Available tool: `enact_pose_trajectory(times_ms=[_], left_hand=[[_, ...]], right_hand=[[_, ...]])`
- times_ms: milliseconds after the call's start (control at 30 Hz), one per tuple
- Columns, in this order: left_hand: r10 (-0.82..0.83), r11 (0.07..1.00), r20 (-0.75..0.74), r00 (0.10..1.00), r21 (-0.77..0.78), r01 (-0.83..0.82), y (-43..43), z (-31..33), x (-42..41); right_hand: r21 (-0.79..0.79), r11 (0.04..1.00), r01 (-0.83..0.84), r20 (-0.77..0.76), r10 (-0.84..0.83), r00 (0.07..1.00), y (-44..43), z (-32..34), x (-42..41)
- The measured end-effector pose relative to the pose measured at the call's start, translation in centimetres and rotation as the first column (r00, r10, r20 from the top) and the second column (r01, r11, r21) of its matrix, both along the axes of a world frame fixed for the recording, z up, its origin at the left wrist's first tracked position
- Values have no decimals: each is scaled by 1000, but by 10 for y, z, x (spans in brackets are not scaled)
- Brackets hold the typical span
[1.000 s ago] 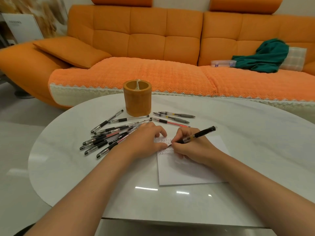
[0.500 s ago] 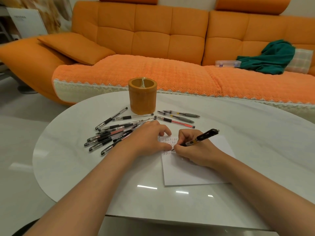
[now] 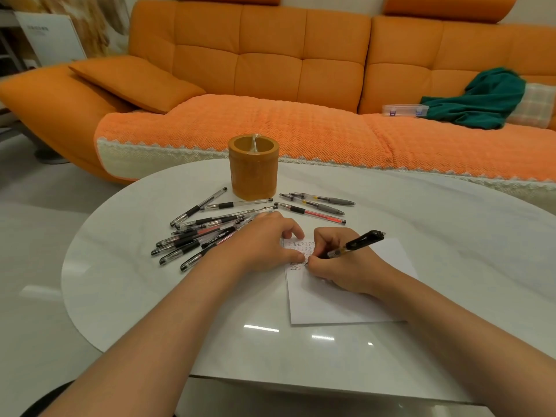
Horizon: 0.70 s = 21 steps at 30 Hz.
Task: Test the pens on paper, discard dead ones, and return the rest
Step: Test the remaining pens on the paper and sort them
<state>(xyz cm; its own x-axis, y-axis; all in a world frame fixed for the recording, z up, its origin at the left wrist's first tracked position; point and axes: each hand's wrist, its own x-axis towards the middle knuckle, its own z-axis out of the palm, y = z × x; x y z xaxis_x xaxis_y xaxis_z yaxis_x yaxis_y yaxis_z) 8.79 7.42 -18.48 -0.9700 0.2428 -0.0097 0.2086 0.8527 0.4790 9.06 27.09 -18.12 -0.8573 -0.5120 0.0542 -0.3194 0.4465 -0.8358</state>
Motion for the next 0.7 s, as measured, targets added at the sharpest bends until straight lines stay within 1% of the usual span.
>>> enact_pose_trajectory(times_ms=[233,333,433,600,700], left_hand=[[4,1000,3,1000,11,-4,-1,-2,-1],[1,1000,4,1000,5,-1,-1,-3,-2],[1,1000,5,1000,9,-1,-1,-2,-2],[4,1000,4,1000,14,-4,-1,-3,-2],[7,1000,10,1000,15,-8,-1,-2,-3]], right_hand=[[-40,999,20,-8,-20,1000,2,-2,1],[-18,1000,3,-18,-3,1000,2,-3,1],[-10,1000,-18,5,18,1000,2,-2,0],[-37,999,8,16,-7,1000,2,-2,0],[-18,1000,6,3,-6,1000,1,-2,0]])
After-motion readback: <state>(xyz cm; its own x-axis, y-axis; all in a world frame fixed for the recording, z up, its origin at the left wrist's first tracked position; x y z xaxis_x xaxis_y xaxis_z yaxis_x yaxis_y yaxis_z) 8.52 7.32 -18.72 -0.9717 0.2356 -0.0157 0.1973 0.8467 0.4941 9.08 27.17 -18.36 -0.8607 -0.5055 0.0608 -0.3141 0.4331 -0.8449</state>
